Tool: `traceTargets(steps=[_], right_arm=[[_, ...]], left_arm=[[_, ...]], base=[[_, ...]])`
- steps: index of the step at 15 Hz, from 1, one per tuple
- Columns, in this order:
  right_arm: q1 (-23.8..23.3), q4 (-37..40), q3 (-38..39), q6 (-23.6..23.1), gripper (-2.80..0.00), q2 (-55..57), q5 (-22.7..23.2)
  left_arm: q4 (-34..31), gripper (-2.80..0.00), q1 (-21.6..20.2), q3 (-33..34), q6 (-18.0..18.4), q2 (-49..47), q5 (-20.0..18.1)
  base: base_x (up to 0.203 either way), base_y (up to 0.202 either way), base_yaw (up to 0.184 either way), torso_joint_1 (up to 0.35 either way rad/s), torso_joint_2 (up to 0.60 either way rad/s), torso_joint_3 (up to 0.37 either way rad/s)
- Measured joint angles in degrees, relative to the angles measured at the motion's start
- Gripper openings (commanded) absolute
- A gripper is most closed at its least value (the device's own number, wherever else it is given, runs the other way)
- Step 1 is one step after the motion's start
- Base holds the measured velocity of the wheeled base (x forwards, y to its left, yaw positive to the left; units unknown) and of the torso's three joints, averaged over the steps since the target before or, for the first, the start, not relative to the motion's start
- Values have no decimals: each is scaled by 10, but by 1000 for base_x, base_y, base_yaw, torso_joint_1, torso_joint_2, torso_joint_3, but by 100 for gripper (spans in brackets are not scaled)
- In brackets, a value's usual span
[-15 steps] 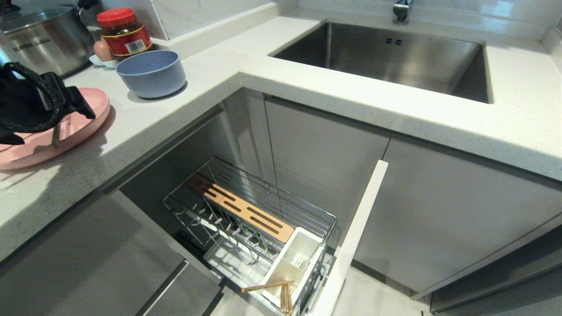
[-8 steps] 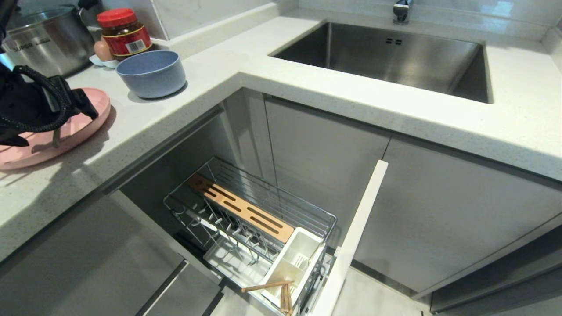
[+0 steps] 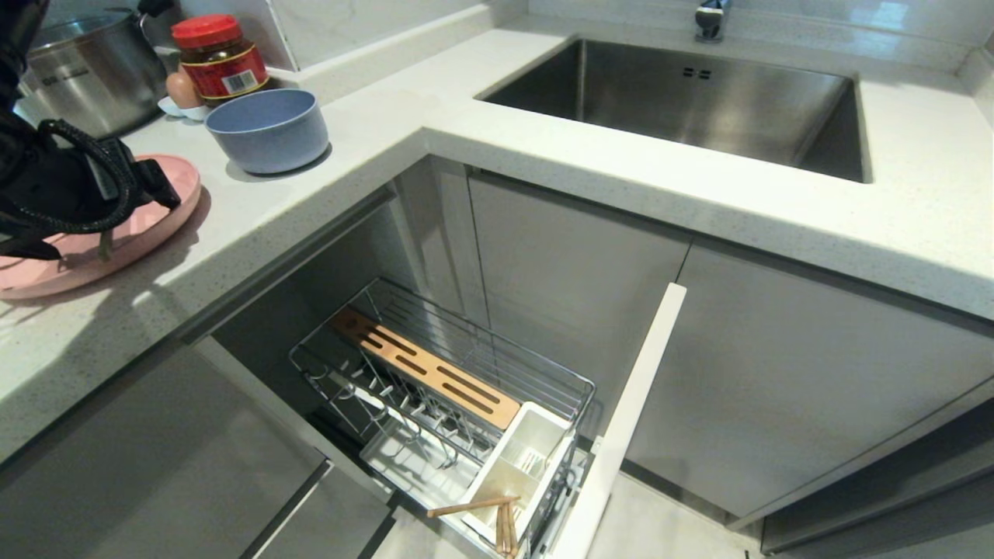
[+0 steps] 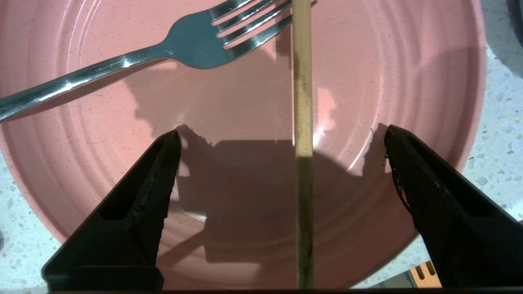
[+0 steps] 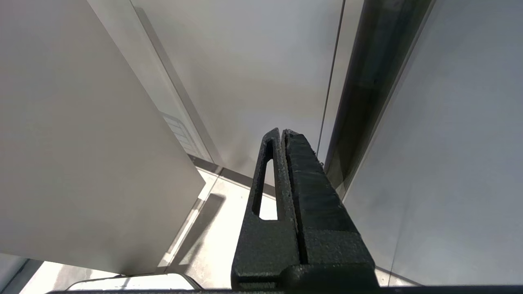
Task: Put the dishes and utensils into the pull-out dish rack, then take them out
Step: Pick up the chopsticks and place it in the cupboard
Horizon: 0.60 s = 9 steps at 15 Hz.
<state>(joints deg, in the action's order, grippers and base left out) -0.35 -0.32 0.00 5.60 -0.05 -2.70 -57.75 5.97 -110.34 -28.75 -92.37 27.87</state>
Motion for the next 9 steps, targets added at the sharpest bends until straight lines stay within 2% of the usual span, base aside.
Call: traceTargets(steps=[9], right_arm=[[0,0,0,0,-280,0,0]], left_arm=[[0,-280,0,-6,1,-3,0]], base=[[0,0,0,0,0,0]])
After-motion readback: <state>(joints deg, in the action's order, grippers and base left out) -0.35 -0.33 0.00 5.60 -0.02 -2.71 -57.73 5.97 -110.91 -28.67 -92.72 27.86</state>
